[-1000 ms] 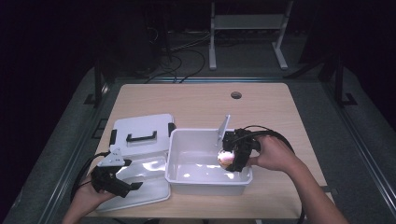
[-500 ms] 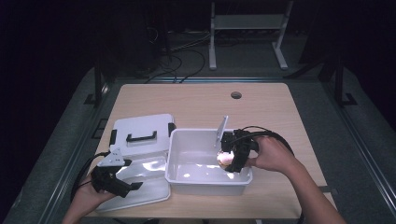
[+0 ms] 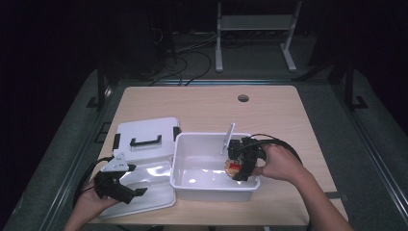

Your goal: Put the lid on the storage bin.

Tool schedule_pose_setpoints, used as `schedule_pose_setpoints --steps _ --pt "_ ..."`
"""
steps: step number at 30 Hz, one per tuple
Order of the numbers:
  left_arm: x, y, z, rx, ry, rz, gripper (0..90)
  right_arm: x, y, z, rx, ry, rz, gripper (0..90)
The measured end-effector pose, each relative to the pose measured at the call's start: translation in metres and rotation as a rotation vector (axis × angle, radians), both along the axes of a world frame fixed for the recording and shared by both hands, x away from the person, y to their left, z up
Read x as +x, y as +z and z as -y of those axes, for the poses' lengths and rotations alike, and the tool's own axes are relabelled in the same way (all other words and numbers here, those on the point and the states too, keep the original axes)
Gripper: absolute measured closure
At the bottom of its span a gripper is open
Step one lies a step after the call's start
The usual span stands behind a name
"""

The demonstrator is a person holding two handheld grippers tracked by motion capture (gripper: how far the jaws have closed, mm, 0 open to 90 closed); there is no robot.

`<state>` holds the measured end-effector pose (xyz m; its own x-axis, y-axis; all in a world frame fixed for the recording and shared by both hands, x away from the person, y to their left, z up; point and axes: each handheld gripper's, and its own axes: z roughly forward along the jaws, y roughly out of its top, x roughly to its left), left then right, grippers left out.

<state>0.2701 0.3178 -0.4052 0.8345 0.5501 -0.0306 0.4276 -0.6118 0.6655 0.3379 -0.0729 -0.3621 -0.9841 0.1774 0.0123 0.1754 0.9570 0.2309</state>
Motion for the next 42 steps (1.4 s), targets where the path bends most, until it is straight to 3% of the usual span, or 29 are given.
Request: schedule_pose_setpoints --steps 5,16,22,27,34,35,42 --pt "0.0 -0.001 0.001 0.003 0.001 -0.008 7.4 0.001 0.011 0.005 0.072 -0.015 0.017 20.8" --pt "0.0 -0.002 0.002 0.006 -0.002 -0.009 7.4 -0.005 0.026 0.022 0.143 -0.047 0.047 21.9" --pt "0.0 -0.001 0.002 0.009 -0.002 -0.008 7.4 -0.009 0.044 0.043 0.218 -0.091 0.095 22.5" --pt "0.0 -0.002 0.003 0.009 -0.004 -0.007 7.4 -0.014 0.052 0.064 0.254 -0.131 0.128 22.5" --pt "0.0 -0.003 0.004 0.015 -0.01 -0.009 7.4 -0.02 0.054 0.092 0.281 -0.19 0.141 22.0" --pt "0.0 -0.003 0.004 0.015 -0.01 -0.009 7.4 -0.023 0.052 0.101 0.292 -0.218 0.137 20.9" --pt "0.0 -0.004 0.006 0.019 -0.013 -0.014 7.4 -0.03 0.038 0.126 0.303 -0.271 0.128 20.8"
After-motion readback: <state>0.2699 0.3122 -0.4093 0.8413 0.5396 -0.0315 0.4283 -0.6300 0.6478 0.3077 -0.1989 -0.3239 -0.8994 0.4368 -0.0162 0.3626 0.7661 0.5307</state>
